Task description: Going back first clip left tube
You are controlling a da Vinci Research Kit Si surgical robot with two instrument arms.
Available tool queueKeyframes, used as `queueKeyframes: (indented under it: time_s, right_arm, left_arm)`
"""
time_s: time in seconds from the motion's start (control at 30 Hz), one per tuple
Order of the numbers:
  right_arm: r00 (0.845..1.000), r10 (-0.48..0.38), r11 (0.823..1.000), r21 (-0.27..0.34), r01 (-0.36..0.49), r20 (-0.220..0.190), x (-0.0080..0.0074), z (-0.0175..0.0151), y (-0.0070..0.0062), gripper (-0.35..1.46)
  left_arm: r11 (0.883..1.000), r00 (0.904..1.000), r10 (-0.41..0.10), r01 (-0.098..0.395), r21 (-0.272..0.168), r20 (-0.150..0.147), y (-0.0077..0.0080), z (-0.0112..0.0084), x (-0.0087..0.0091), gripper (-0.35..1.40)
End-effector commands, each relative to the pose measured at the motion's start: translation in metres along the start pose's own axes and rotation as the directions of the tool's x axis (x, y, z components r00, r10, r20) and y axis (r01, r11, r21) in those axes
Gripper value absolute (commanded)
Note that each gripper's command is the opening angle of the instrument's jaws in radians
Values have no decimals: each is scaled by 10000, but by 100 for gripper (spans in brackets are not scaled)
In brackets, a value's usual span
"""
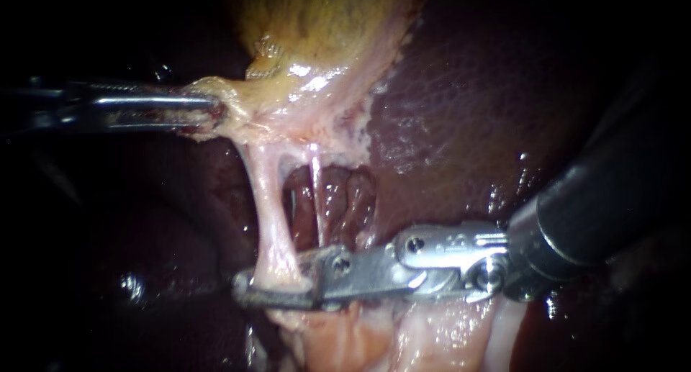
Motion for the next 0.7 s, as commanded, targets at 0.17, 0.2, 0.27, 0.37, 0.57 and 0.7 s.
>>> queueKeyframes:
  time_s: [0.17,0.2,0.27,0.37,0.57,0.7]
  right_arm:
    - [9993,-14,10000,-11,13,-383,1,4,3,14]
    - [9987,-20,9999,-128,13,-514,1,5,4,26]
    - [9980,-28,9978,-670,-15,-631,3,9,8,42]
    - [9968,-446,9844,-1729,325,-665,5,13,18,49]
    - [9914,-1232,9473,-3029,1041,-443,5,-3,37,50]
    - [9854,-1683,9350,-3209,1508,-274,9,-30,45,50]
  left_arm:
    - [10000,10000,-7,7,12,-2,1,-1,0,-35]
    - [10000,10000,-7,7,12,-2,1,-1,0,-35]
    - [10000,10000,-8,8,14,-3,1,0,0,-35]
    - [10000,10000,-10,10,18,-4,2,0,1,-35]
    - [10000,10000,-12,12,22,-5,3,-1,1,-35]
    - [10000,10000,-11,11,20,-4,3,-1,1,-35]
